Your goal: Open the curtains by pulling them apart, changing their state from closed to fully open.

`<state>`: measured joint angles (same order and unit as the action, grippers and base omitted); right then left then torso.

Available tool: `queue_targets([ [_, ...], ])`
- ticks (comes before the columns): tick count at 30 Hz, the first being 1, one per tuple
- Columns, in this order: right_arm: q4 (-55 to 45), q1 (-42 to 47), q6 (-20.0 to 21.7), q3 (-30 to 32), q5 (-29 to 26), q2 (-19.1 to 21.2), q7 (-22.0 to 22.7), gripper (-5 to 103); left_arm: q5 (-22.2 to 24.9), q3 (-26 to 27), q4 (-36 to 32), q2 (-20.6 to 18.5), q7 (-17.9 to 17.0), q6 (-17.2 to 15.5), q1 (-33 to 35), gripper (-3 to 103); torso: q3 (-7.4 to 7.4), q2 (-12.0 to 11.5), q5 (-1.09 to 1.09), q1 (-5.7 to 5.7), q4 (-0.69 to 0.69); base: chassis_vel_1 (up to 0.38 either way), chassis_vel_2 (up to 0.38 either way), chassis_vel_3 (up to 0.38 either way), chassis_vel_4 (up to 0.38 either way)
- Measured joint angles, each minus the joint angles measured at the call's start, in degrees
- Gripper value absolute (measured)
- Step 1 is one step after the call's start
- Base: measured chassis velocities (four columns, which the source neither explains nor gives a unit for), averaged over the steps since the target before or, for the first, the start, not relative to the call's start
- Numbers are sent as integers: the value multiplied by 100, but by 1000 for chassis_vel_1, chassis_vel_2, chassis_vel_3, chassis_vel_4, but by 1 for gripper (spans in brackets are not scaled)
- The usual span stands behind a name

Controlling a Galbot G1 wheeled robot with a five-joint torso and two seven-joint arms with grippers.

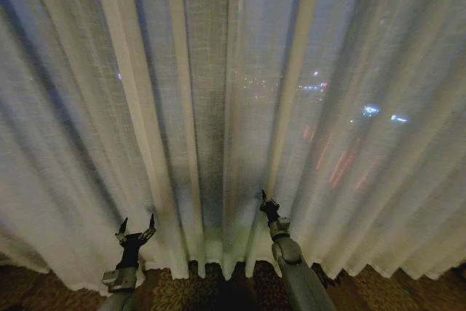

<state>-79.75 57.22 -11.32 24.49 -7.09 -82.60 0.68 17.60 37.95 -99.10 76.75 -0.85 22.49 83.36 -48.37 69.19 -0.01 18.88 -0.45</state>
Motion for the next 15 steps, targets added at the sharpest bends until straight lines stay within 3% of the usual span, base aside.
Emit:
queue_targets([
  [7, -88, 58, 25, 55, -101, 60, -15, 0, 0, -1, 0, 0, 0, 0, 0, 100, 0, 0, 1, 0, -1, -239, -246, 233, 229],
  [15, -110, 103, 34, 137, -188, 138, -15, 0, 0, -1, 0, 0, 0, 0, 0, 100, 0, 0, 1, 0, -1, -307, -313, 329, 310],
])
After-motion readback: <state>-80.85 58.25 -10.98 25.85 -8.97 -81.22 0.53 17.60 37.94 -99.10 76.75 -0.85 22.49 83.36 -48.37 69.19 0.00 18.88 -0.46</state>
